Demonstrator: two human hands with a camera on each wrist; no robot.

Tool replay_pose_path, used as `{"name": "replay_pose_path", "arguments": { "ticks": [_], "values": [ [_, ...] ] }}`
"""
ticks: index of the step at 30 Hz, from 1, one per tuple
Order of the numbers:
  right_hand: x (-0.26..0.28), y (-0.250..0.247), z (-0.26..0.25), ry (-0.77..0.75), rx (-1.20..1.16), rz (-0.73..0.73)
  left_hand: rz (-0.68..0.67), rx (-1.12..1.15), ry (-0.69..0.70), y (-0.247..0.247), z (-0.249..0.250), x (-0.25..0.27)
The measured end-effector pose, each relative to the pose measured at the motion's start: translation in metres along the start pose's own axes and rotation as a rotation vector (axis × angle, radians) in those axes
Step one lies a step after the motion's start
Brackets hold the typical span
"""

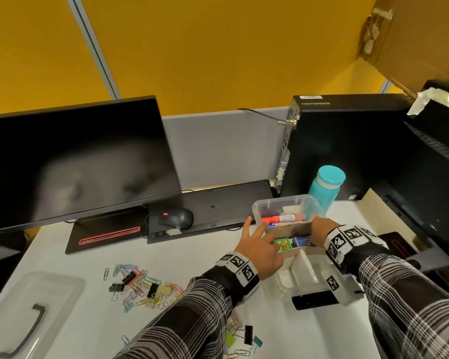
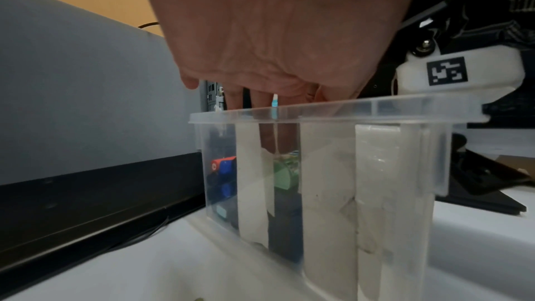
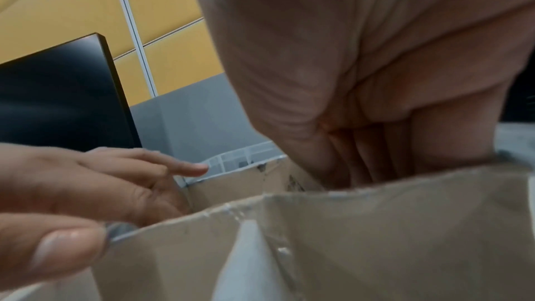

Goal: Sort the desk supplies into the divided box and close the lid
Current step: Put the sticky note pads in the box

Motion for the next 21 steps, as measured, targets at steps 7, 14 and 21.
{"name": "replay_pose_path", "arguments": {
  "ticks": [7, 14, 21],
  "values": [
    [0.015, 0.009, -0.013, -0.112, 0.078, -0.033, 0.179, 0.195, -0.058, -0.025, -0.036, 0.048],
    [0.058, -0.035, -0.043, -0.244, -0.084, 0.237, 0.275, 0.338, -0.443, -0.013, -0.162, 0.166],
    [0.159, 0.013, -0.16, -0.659, -0.31, 0.334, 0.226, 0.282, -0.504, 0.028, -0.214, 0.233]
  ]
}}
Point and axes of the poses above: each hand's wrist, its own x-axis away from the middle knuckle, its own y-axis out of the palm, z = x × y, the point moved 9 cm from there along -x, towards the middle knuckle, and after that the axes turned 10 degrees about z, right-handed, at the moved point
